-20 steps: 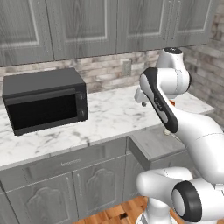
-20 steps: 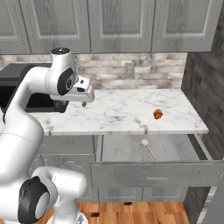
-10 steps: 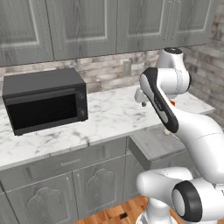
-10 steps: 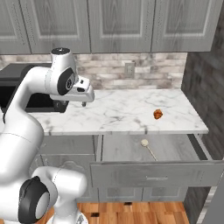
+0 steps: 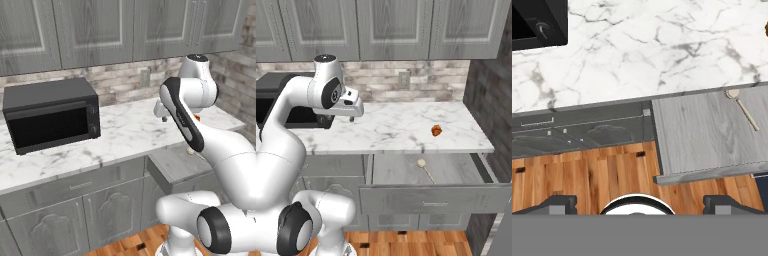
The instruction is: Pick the dish brush from the drawer and place it on the counter.
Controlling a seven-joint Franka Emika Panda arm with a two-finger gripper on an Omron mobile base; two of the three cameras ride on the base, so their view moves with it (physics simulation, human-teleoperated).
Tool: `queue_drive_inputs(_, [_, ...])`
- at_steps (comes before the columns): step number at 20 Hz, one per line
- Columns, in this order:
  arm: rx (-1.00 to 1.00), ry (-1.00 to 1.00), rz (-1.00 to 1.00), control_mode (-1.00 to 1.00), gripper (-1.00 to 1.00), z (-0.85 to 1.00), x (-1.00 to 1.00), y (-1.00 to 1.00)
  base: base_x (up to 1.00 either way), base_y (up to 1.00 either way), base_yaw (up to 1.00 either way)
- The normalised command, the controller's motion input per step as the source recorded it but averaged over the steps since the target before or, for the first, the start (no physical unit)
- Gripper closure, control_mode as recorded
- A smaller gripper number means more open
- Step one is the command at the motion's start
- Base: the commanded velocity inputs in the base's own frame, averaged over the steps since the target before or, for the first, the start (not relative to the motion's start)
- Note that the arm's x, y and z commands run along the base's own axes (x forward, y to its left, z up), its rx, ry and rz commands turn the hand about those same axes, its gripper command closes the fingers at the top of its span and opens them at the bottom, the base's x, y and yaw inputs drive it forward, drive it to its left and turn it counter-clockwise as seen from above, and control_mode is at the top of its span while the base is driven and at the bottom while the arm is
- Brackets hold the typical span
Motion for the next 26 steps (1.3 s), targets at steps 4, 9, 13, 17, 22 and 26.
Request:
queue_drive_inputs(4, [0.0,0.0,0.0,-1.0,-1.0,0.0,0.0,0.0,0.0,0.0,0.0])
queue_drive_inputs(9, [0.0,0.0,0.0,-1.0,-1.0,0.0,0.0,0.0,0.0,0.0,0.0])
queue_drive_inputs(13, [0.0,0.02,0.0,-1.0,-1.0,-0.17,-0.15,-0.44,0.0,0.0,0.0])
queue_drive_inputs(17, [-0.02,0.03,0.04,-1.0,-1.0,-0.4,-0.28,-0.93,0.0,0.0,0.0])
queue_drive_inputs(22, [-0.04,0.08,0.02,-1.0,-1.0,-0.46,0.1,-1.0,0.0,0.0,0.0])
queue_drive_inputs(26, [-0.09,0.2,0.0,-1.0,-1.0,-0.88,0.68,-1.0,0.0,0.0,0.0])
